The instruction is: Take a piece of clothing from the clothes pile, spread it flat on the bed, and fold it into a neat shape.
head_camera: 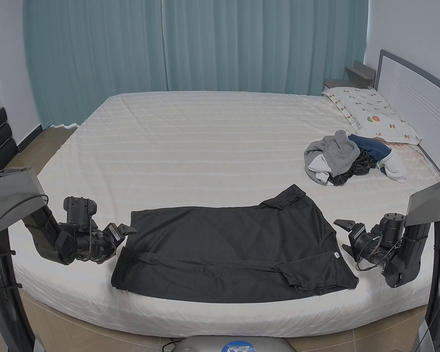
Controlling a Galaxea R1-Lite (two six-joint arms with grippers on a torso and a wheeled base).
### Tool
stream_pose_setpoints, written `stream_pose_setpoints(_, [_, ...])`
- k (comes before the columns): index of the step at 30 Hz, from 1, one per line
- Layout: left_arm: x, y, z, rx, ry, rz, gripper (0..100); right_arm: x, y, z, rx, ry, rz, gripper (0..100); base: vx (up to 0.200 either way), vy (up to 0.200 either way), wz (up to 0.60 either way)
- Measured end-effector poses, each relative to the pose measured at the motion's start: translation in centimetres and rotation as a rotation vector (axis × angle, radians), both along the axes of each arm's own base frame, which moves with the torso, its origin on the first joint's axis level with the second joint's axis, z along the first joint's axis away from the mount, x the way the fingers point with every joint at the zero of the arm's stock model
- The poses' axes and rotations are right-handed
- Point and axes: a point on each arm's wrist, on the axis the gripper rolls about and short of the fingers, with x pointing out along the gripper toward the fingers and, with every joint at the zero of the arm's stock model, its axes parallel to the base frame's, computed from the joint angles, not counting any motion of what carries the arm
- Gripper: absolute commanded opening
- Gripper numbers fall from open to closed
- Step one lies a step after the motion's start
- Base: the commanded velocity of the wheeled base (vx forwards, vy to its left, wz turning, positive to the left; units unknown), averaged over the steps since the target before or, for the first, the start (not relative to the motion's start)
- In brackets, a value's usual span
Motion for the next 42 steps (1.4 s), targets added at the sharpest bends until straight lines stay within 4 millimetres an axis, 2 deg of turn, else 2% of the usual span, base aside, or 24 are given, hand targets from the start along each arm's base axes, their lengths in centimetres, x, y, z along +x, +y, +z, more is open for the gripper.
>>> stream_pose_setpoints(9, [-0.2, -0.8, -1.2, 0.016, 0.032, -0.025, 100, 0.0, 0.0, -0.1, -0.001, 0.002, 0.001, 100, 0.000, 0.000, 0.00])
stream_pose_setpoints(17, [0.1, -1.0, -1.3, 0.021, 0.009, -0.024, 100, 0.0, 0.0, -0.1, -0.008, 0.001, 0.004, 100, 0.000, 0.000, 0.00])
stream_pose_setpoints(22, [0.3, -0.8, -1.1, 0.035, -0.050, -0.016, 100, 0.0, 0.0, -0.2, -0.009, 0.003, 0.005, 100, 0.000, 0.000, 0.00])
stream_pose_setpoints(27, [0.2, -0.5, -1.1, 0.092, -0.179, -0.073, 100, 0.0, 0.0, -0.2, -0.009, 0.004, 0.006, 100, 0.000, 0.000, 0.00])
stream_pose_setpoints(35, [-0.9, -0.1, -2.5, 0.186, -0.380, -0.148, 100, 0.0, 0.0, -0.2, -0.009, 0.004, 0.006, 100, 0.000, 0.000, 0.00])
stream_pose_setpoints(42, [-3.4, 0.0, -5.2, 0.198, -0.340, -0.275, 100, 0.0, 0.0, -0.2, -0.009, 0.003, 0.006, 100, 0.000, 0.000, 0.00])
